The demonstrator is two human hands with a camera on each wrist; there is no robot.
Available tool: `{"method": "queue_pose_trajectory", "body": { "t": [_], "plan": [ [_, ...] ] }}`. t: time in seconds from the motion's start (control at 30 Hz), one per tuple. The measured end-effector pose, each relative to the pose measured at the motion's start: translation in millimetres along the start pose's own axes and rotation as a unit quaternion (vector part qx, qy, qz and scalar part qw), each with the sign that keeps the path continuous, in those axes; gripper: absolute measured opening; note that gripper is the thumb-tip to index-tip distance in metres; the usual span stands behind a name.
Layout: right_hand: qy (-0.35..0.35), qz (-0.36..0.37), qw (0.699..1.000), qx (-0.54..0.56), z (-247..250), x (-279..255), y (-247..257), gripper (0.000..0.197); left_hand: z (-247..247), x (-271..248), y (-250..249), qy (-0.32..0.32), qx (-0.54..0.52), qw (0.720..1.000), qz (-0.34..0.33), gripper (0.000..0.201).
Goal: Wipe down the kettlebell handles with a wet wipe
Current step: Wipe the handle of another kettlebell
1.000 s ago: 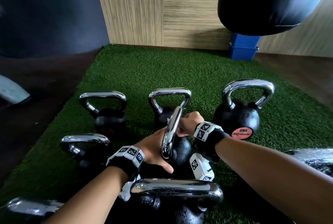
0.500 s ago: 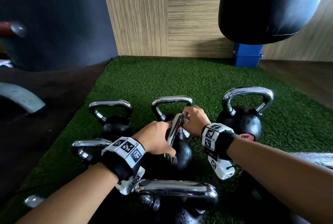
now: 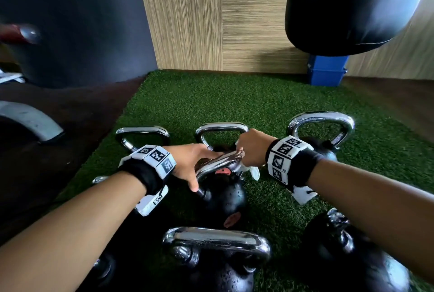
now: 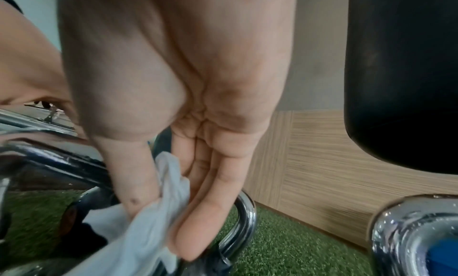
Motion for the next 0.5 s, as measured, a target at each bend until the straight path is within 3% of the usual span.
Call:
{"method": "queue_pose_trajectory", "body": {
  "t": [0.1, 0.2, 0.33, 0.5],
  "plan": [
    [-0.014, 0.000, 1.000, -0.025, 0.9, -5.5, 1.3, 0.025, 5.5, 2.6, 0.3, -0.010, 0.084, 0.996, 0.000, 0.115],
    [-0.018, 0.001, 1.000, -0.015, -0.5, -11.3, -1.0, 0.032, 17.1, 1.0, 0.1, -0.065, 0.154, 0.986, 0.005, 0.109],
    [0.009, -0.006, 0.999, -0.035, -3.4, -18.3, -2.8, 0.035, 22.0, -4.6, 7.4, -0.151, 0.133, 0.979, 0.018, 0.096],
    [-0.001, -0.033, 0.999, -0.040, -2.2, -27.5, 2.4, 0.031, 22.7, -14.7, 10.1, -0.202, 0.110, 0.972, 0.041, 0.091]
  ]
}}
Point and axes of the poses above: each hand's wrist, its own x-axis towards the middle knuckle, its own z-axis out of the back of the hand, y = z × x, the point moved 8 cm from there along x, towards the middle knuckle, and after that the axes turned 10 degrees about x, right-handed, at the moved point
